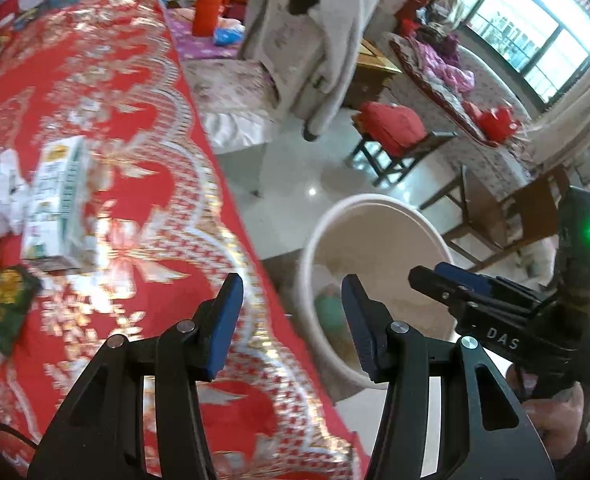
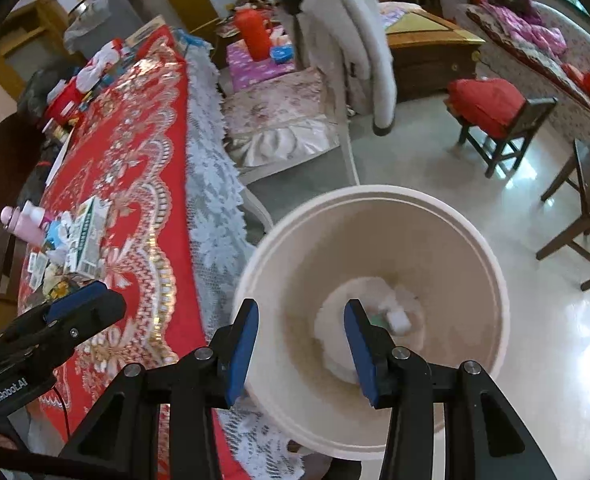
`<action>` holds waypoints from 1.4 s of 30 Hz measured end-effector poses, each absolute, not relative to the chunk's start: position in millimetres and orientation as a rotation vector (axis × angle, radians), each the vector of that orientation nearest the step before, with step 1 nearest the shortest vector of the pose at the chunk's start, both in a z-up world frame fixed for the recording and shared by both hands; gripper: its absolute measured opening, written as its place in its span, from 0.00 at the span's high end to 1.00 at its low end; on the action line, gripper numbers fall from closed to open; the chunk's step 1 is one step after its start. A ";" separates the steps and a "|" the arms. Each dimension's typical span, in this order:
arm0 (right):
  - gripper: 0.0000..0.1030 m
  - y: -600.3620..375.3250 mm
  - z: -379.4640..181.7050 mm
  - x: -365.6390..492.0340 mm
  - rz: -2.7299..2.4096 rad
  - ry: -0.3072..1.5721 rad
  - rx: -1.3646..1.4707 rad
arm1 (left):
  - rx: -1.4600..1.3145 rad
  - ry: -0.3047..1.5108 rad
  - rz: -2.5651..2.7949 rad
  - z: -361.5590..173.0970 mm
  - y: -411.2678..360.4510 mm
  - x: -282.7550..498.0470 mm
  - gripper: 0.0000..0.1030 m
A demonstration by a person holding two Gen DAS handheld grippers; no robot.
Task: Collect trash
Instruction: 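Open both tools to drop the towel and tissue into the bin, then move both tools back over the table toward the remaining trash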
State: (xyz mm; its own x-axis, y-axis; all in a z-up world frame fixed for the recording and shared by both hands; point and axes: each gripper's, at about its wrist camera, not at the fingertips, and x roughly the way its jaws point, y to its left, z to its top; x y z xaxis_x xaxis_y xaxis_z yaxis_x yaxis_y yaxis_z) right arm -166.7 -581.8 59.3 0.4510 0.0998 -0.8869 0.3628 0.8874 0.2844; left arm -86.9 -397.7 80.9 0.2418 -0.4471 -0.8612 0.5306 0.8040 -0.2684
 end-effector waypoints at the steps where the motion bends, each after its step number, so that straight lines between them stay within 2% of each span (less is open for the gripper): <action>1: 0.58 -576.1 61.1 -163.3 -0.160 1.099 0.469 | 0.084 1.138 -0.654 82.4 -389.6 -85.2 0.52; 21: 0.55 -451.9 96.4 -97.3 0.054 1.039 0.326 | -0.008 1.028 -0.387 112.2 -253.6 -58.2 0.52; 27: 0.46 -413.9 105.9 -81.0 0.113 1.016 0.287 | -0.030 0.993 -0.308 120.8 -212.0 -56.2 0.52; 33: 0.43 -378.7 113.7 -67.2 0.174 1.002 0.248 | -0.048 0.970 -0.241 124.7 -176.8 -57.0 0.52; 36: 0.37 -362.6 115.2 -63.4 0.200 0.995 0.237 | -0.058 0.963 -0.212 125.9 -161.9 -57.1 0.52; 42: 0.36 -333.2 115.5 -56.0 0.250 0.997 0.214 | -0.081 0.964 -0.173 124.0 -136.3 -57.2 0.52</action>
